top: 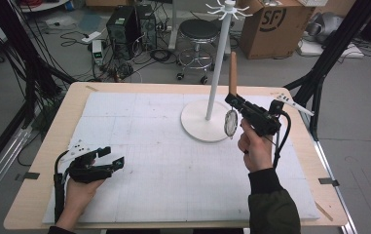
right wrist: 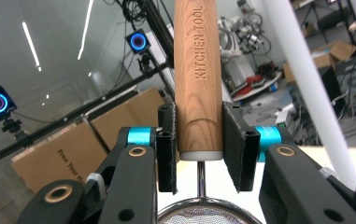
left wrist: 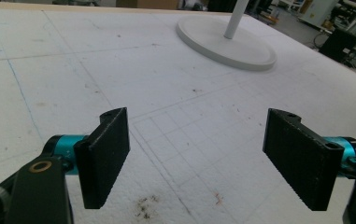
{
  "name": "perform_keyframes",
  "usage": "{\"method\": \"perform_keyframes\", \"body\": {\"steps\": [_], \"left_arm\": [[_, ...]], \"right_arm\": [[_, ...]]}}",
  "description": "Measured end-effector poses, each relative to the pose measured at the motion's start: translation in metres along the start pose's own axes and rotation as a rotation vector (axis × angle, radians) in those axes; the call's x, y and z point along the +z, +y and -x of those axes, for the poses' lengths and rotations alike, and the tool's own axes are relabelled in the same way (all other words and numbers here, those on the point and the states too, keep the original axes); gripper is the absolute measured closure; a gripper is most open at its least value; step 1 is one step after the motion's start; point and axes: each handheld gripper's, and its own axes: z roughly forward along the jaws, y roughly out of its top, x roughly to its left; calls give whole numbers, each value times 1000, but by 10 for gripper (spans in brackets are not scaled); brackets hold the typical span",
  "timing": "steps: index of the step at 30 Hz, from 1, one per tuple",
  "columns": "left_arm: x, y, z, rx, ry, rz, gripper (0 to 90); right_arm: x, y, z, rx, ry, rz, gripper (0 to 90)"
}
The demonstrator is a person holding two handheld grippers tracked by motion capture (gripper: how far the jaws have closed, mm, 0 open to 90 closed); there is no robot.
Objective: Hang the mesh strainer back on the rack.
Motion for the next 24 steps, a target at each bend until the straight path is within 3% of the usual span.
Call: {"method": "perform_keyframes", "body": {"steps": [5, 17, 24], "left_arm": [[0, -1, 0, 2, -1, -2, 234], [-5, -3, -5, -2, 14, -6, 237], [-7, -4, -6, 1, 24, -9, 239]], "right_arm": [[5, 15, -4, -34, 0, 28, 691], [10, 47, 4, -41, -18, 105, 691], [13, 64, 12, -9, -37, 125, 691]]}}
